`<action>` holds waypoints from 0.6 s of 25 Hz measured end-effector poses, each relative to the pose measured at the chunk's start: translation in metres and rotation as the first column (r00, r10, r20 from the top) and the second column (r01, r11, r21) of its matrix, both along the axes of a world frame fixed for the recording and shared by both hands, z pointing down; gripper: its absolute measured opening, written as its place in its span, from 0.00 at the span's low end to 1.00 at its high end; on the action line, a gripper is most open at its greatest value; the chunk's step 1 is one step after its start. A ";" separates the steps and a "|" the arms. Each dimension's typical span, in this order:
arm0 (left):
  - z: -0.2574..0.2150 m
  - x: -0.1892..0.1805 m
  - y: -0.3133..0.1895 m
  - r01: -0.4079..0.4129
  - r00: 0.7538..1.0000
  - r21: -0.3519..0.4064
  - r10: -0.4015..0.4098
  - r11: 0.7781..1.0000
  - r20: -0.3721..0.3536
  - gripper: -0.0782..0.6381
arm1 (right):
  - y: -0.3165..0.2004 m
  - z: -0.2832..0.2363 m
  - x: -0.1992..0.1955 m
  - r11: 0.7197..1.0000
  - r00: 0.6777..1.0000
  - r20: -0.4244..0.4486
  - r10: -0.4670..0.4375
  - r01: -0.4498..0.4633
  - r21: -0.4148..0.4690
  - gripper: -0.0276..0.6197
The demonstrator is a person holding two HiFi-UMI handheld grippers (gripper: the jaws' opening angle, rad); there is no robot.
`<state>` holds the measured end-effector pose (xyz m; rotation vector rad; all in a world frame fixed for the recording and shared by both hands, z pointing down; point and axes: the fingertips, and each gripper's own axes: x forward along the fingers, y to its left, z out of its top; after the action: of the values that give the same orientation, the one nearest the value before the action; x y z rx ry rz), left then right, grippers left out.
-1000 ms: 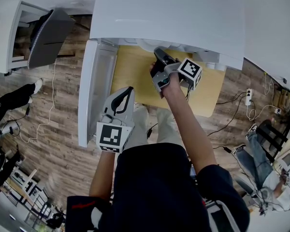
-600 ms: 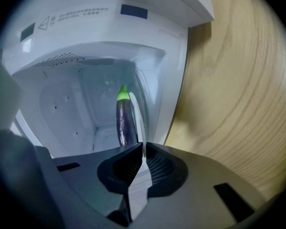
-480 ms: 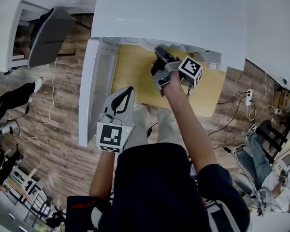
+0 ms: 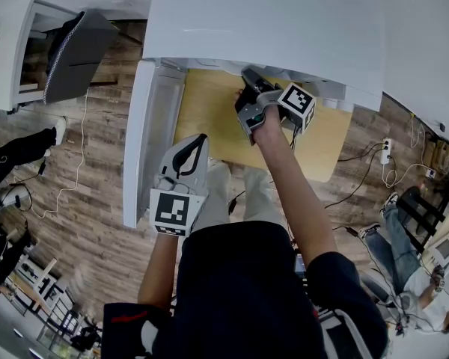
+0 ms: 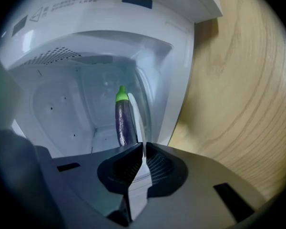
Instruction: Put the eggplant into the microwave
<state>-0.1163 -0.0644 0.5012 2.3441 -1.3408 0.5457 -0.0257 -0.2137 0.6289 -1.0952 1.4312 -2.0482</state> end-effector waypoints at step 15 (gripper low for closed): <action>0.001 0.000 0.001 0.000 1.000 -0.001 0.000 1.000 0.002 0.13 | -0.001 -0.005 -0.003 1.000 1.000 0.021 -0.001 0.001 0.018 0.09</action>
<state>-0.1163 -0.0638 0.5023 2.3429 -1.3413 0.5489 -0.0285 -0.2144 0.6237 -1.0627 1.4376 -2.0379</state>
